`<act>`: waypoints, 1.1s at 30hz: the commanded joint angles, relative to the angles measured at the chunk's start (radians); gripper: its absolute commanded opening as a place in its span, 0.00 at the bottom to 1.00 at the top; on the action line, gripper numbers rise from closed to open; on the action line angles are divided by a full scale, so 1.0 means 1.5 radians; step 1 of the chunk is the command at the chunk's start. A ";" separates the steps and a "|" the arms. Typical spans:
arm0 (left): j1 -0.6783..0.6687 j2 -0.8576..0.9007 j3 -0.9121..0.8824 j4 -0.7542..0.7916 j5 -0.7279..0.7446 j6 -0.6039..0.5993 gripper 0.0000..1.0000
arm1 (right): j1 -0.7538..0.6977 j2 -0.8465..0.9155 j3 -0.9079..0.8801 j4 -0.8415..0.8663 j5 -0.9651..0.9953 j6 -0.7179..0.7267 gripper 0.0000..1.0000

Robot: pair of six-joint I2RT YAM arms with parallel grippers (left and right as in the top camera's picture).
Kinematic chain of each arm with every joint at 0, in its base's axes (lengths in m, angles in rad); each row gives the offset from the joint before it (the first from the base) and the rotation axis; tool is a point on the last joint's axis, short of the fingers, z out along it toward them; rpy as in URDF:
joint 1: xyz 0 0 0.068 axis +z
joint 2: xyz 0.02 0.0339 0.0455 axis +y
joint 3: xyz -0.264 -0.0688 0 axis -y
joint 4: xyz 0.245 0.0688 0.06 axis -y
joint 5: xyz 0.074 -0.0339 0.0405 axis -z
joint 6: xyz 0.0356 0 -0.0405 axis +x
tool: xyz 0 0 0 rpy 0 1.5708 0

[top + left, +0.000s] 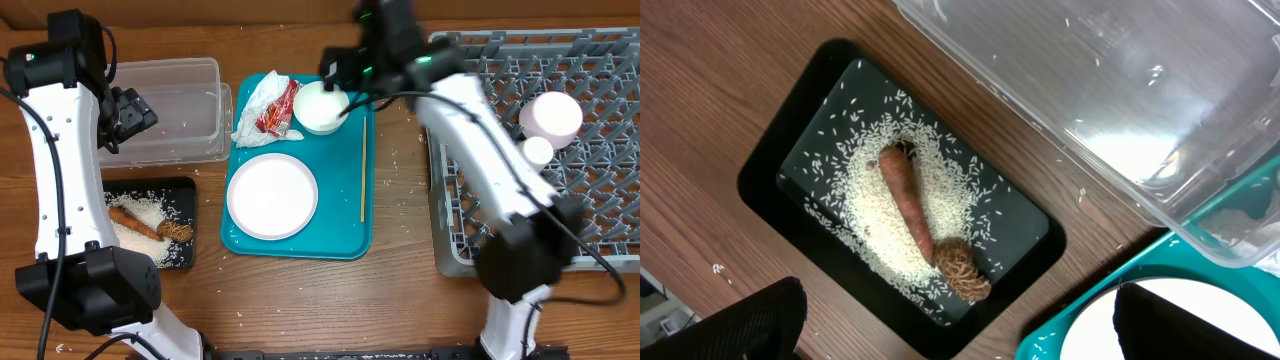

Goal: Sort waste into correct bins and load items into the dishwasher
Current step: 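Move the right gripper over the white bowl on the teal tray, then lower the right gripper and pinch the white bowl rim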

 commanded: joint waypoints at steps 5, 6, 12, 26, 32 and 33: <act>-0.005 -0.011 0.011 0.000 0.001 0.003 1.00 | 0.061 0.129 0.004 0.047 0.101 -0.085 0.91; -0.005 -0.011 0.011 0.000 0.001 0.003 1.00 | 0.067 0.140 0.004 0.050 0.101 -0.101 0.91; -0.005 -0.011 0.011 0.000 0.001 0.003 1.00 | 0.090 0.177 0.004 0.051 0.101 -0.171 0.91; -0.005 -0.011 0.011 0.000 0.001 0.003 1.00 | 0.108 0.179 -0.027 0.066 0.099 -0.240 0.67; -0.005 -0.011 0.011 0.000 0.001 0.003 1.00 | 0.108 0.179 -0.040 0.079 0.099 -0.240 0.61; -0.005 -0.011 0.011 0.000 0.001 0.003 1.00 | 0.108 0.179 -0.040 0.080 0.099 -0.240 0.61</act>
